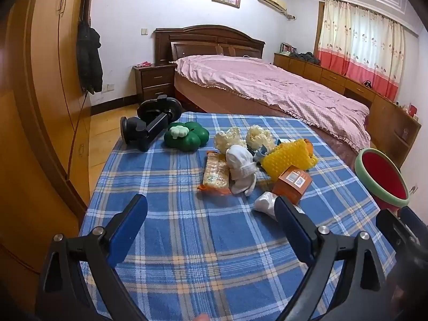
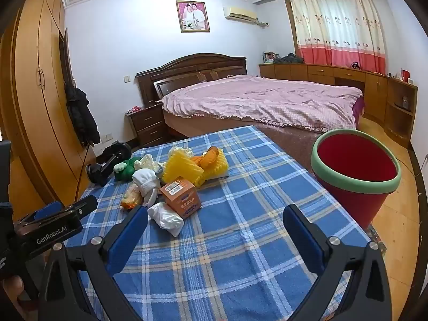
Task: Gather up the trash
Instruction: 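Move both tools toward the trash items on the plaid table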
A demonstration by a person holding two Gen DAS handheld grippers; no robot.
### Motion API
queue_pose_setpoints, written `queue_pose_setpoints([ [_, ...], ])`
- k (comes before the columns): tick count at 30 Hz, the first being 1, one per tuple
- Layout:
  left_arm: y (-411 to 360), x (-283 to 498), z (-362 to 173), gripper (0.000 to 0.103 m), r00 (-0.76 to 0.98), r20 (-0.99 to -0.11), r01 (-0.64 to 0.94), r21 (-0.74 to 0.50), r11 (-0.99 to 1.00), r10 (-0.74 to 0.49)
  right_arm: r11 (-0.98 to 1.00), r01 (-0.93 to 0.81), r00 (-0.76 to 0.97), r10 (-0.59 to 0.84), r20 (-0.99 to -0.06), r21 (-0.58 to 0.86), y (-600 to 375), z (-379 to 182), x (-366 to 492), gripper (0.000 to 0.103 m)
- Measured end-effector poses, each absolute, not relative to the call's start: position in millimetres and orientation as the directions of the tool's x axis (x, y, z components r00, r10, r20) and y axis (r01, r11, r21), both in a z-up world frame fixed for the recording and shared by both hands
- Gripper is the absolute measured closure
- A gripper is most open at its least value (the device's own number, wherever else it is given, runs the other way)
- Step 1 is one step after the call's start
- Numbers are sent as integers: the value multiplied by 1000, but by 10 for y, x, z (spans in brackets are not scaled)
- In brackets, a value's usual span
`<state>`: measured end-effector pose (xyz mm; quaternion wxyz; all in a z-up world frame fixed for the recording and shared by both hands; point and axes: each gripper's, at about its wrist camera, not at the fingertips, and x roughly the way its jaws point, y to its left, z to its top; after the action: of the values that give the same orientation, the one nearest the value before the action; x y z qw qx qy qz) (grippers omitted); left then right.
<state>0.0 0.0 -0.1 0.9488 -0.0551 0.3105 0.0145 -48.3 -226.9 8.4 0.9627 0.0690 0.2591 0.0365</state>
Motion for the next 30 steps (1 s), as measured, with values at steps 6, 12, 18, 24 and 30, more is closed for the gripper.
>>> queue_pose_setpoints([
  [6, -40, 17, -7, 8, 800, -600, -68, -68, 995, 14, 990, -27, 870, 92, -485, 138, -2274, 90, -496, 0],
  [12, -55, 3, -5, 8, 805, -593, -65, -70, 995, 10, 989, -35, 871, 101, -481, 144, -2294, 113, -490, 0],
  [18, -22, -41, 81, 8, 810, -587, -46, -72, 996, -5, 989, -31, 874, 96, -476, 144, -2324, 176, -532, 0],
  [24, 22, -59, 114, 8, 811, -585, -49, -81, 996, -7, 989, -31, 876, 98, -473, 146, -2332, 192, -544, 0],
  [30, 25, -68, 104, 8, 810, -587, -54, -78, 995, -3, 988, -30, 873, 100, -477, 153, -2334, 191, -550, 0],
])
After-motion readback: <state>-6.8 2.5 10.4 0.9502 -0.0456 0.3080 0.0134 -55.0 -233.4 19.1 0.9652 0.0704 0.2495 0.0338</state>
